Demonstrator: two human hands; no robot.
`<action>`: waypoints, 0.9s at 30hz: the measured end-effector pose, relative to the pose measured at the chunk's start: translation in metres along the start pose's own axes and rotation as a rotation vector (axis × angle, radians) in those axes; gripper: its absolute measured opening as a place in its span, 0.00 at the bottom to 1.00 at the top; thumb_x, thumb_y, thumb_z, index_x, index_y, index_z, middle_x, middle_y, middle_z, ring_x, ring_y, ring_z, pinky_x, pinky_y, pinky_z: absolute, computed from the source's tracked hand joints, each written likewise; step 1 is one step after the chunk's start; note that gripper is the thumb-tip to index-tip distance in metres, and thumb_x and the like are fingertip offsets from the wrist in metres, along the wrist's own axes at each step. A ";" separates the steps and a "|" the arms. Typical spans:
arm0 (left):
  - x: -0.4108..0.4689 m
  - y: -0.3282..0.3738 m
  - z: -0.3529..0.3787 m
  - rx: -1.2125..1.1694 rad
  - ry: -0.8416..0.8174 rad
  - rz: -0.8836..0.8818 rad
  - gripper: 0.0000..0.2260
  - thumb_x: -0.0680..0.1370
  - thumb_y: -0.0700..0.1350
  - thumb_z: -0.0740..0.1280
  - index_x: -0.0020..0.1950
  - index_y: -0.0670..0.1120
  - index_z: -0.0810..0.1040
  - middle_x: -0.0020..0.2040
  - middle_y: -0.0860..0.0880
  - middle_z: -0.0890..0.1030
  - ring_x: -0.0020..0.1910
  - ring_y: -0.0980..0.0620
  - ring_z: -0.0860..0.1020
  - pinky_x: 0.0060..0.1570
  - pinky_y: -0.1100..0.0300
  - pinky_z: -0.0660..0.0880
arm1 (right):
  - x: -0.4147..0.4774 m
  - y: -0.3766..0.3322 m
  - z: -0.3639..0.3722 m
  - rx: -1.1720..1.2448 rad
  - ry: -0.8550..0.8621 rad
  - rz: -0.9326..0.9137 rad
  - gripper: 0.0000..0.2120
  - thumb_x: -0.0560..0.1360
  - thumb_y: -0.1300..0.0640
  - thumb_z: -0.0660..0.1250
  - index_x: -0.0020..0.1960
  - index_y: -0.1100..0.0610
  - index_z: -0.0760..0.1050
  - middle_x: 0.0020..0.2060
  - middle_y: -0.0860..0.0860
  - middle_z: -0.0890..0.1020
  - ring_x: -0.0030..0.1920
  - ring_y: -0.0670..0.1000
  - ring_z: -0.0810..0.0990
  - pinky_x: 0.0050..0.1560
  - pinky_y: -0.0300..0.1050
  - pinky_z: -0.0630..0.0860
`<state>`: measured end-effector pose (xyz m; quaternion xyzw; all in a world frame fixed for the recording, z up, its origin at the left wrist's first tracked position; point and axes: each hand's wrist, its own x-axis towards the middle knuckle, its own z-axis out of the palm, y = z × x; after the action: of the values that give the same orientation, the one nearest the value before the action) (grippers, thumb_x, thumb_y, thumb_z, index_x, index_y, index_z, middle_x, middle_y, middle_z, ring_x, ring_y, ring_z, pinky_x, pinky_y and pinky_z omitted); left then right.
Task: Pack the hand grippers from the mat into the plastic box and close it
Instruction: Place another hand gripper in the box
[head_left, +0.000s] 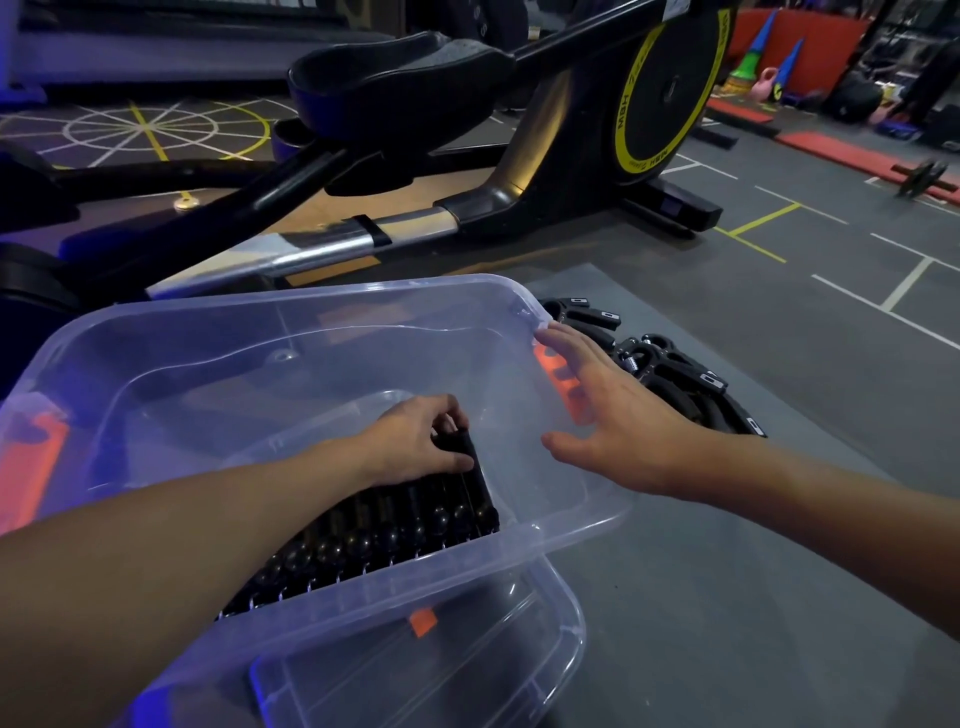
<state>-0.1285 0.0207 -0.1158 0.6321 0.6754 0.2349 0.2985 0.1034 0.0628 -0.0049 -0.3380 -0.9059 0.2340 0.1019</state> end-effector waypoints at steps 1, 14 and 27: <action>0.000 0.000 0.000 -0.006 -0.006 -0.012 0.16 0.69 0.53 0.78 0.51 0.54 0.76 0.47 0.55 0.78 0.47 0.56 0.78 0.46 0.66 0.73 | 0.000 0.000 0.000 0.001 -0.001 -0.001 0.42 0.70 0.58 0.72 0.77 0.49 0.52 0.77 0.45 0.53 0.72 0.46 0.63 0.65 0.37 0.64; 0.009 0.037 -0.021 -0.073 0.138 0.102 0.15 0.73 0.54 0.73 0.56 0.51 0.78 0.51 0.53 0.80 0.53 0.57 0.77 0.53 0.59 0.75 | -0.002 0.002 -0.005 -0.037 0.044 -0.032 0.39 0.72 0.53 0.71 0.77 0.50 0.54 0.75 0.45 0.59 0.72 0.44 0.62 0.69 0.41 0.63; 0.015 0.118 -0.014 0.170 0.240 0.358 0.29 0.69 0.68 0.60 0.63 0.52 0.74 0.65 0.54 0.69 0.67 0.54 0.63 0.67 0.56 0.61 | -0.042 0.137 0.027 0.011 0.250 0.539 0.15 0.78 0.51 0.64 0.62 0.56 0.69 0.48 0.53 0.80 0.48 0.55 0.78 0.52 0.48 0.74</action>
<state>-0.0546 0.0469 -0.0248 0.7323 0.6003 0.3000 0.1152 0.2028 0.1157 -0.0969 -0.5922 -0.7624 0.2142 0.1488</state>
